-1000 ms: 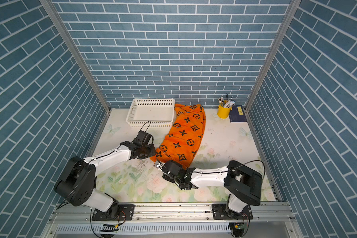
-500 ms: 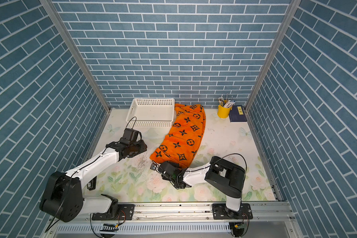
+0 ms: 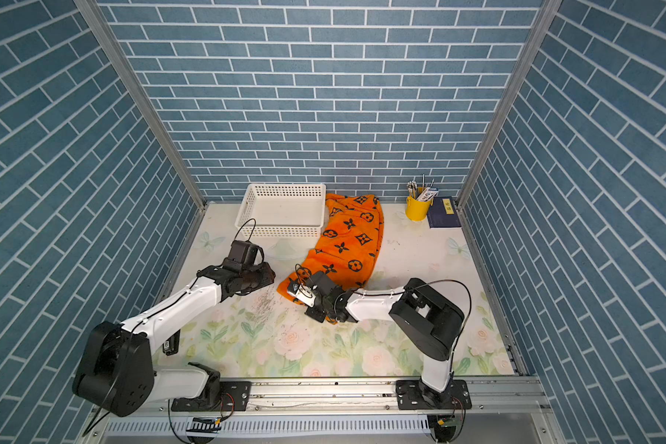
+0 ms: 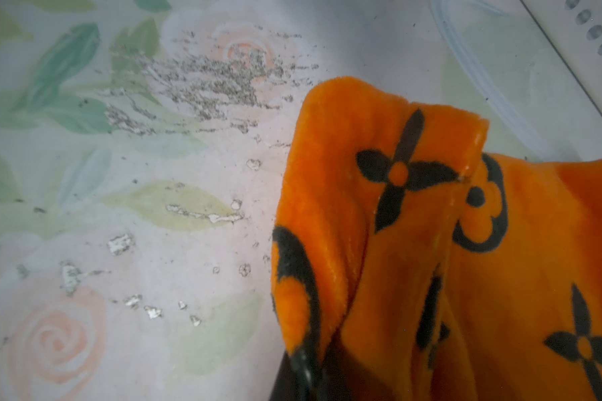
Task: Roll up the pillowcase
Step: Roll the pillowcase at the center of the board.
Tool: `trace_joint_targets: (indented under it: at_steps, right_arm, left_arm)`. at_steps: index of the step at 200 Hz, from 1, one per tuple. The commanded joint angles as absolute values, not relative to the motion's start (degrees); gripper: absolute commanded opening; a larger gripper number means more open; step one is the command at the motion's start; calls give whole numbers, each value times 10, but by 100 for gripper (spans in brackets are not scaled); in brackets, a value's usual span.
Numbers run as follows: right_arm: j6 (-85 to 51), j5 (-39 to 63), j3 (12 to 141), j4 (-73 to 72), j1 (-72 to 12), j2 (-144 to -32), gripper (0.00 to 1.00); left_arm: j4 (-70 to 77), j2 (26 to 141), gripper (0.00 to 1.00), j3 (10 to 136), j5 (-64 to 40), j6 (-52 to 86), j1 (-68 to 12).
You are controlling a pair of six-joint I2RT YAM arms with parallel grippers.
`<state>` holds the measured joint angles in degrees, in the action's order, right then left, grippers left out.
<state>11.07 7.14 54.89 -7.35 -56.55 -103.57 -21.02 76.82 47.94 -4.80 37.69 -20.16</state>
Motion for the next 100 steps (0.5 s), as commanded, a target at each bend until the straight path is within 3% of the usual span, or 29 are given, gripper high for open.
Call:
trace_joint_targets:
  at_steps: [1,100]
  right_arm:
    - [61,195,571,-48,-534,-1047,0]
    - [-74,383,568,-127,-402,-1111,0]
  left_arm:
    - [-203,766,43,477,-63,367,-200]
    - [-185,777,42,468,-76,323,-257]
